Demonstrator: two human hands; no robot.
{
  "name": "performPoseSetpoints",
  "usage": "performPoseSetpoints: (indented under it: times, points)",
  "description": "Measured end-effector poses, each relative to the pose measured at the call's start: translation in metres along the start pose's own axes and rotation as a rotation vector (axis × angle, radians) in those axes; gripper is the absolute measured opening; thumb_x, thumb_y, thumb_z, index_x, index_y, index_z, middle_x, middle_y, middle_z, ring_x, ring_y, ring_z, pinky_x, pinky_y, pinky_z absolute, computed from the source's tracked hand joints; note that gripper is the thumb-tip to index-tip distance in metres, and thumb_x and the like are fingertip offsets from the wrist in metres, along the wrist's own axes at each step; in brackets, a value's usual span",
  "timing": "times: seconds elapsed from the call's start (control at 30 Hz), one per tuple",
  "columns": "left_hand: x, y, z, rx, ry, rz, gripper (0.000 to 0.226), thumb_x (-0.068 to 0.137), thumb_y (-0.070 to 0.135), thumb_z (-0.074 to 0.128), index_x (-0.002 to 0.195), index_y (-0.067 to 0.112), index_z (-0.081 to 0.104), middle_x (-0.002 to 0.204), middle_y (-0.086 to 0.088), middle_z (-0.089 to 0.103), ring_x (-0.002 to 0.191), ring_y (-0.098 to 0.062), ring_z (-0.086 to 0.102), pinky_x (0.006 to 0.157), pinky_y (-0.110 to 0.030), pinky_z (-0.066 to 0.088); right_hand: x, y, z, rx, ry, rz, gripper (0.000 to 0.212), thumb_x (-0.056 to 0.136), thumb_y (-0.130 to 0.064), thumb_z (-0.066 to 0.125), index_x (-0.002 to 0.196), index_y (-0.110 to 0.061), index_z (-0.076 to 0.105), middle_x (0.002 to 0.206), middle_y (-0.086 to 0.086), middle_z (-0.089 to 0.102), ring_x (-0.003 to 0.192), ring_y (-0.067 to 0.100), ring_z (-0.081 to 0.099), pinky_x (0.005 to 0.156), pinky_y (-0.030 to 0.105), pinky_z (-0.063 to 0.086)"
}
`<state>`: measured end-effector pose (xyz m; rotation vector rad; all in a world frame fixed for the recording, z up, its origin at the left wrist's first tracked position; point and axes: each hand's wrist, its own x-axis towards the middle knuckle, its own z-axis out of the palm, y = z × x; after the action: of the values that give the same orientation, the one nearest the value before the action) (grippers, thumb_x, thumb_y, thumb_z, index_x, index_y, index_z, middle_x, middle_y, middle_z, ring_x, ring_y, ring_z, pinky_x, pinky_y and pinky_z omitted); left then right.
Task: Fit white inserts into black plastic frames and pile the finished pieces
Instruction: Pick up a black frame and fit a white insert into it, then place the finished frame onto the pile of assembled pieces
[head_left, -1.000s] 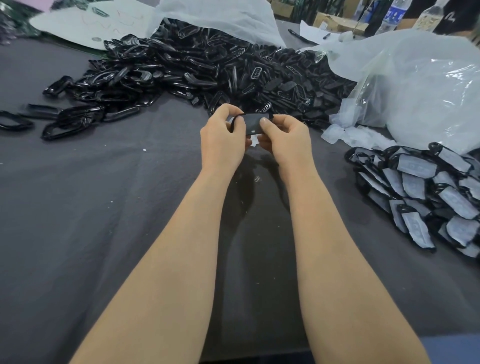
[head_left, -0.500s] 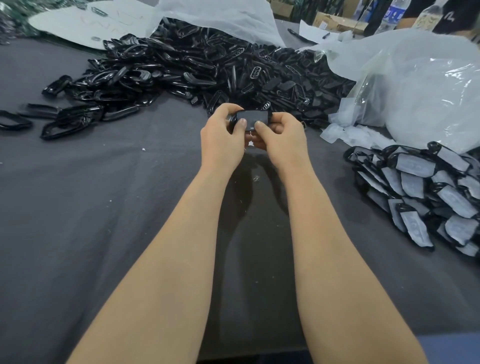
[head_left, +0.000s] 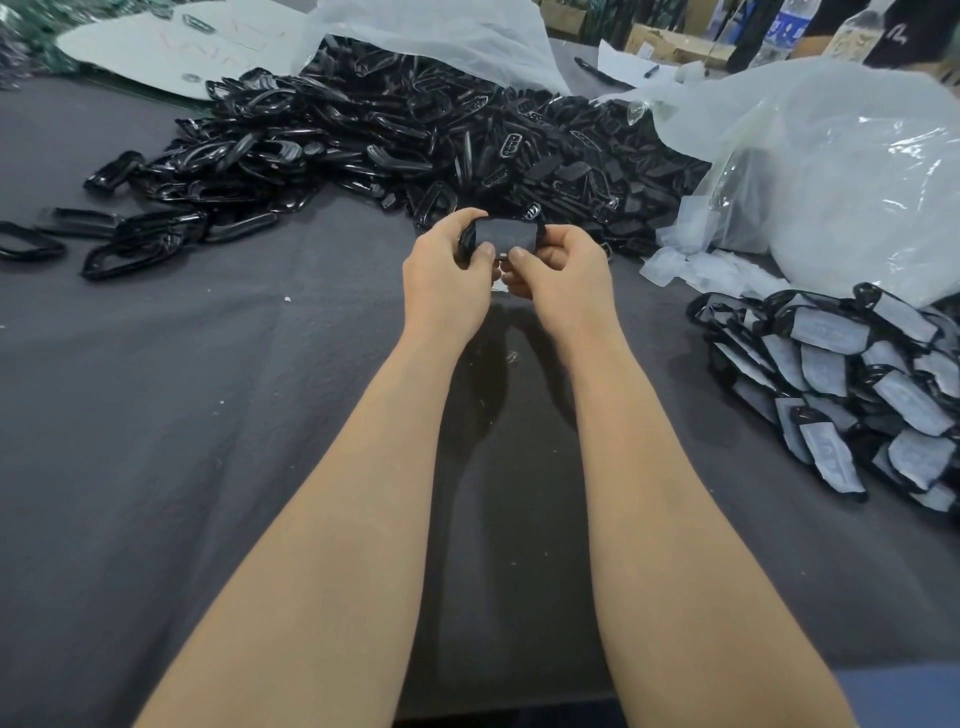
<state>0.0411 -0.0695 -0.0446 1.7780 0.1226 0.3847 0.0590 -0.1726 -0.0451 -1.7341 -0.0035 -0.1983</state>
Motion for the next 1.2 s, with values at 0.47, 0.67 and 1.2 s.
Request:
performPoseSetpoints:
  times: [0.47, 0.67, 1.2]
  points:
    - [0.001, -0.001, 0.0, -0.047, -0.062, -0.035, 0.038, 0.097, 0.003, 0.047, 0.129, 0.02, 0.057, 0.112, -0.004, 0.067, 0.091, -0.014, 0.068, 0.088, -0.031, 0.056, 0.002, 0.0, -0.004, -0.056, 0.06, 0.013, 0.011, 0.094, -0.009, 0.055, 0.104, -0.008, 0.061, 0.086, 0.006, 0.07, 0.073, 0.013, 0.069, 0.071, 0.027, 0.058]
    - [-0.003, 0.001, 0.001, 0.006, -0.053, 0.007, 0.034, 0.096, 0.015, 0.053, 0.13, 0.022, 0.057, 0.102, 0.0, 0.068, 0.091, -0.015, 0.067, 0.087, -0.033, 0.055, -0.001, -0.002, -0.006, -0.13, 0.084, -0.019, 0.023, 0.094, -0.01, 0.057, 0.078, -0.026, 0.052, 0.075, -0.002, 0.065, 0.066, 0.006, 0.064, 0.072, 0.025, 0.057]
    - [-0.007, 0.029, 0.019, -0.084, -0.054, -0.012, 0.016, 0.094, 0.012, 0.057, 0.099, 0.02, 0.045, 0.096, -0.009, 0.068, 0.089, -0.025, 0.068, 0.086, -0.045, 0.054, -0.006, -0.025, -0.027, -0.137, 0.254, -0.037, 0.006, 0.093, -0.01, 0.054, 0.095, -0.015, 0.056, 0.081, 0.0, 0.063, 0.067, 0.012, 0.066, 0.082, 0.04, 0.056]
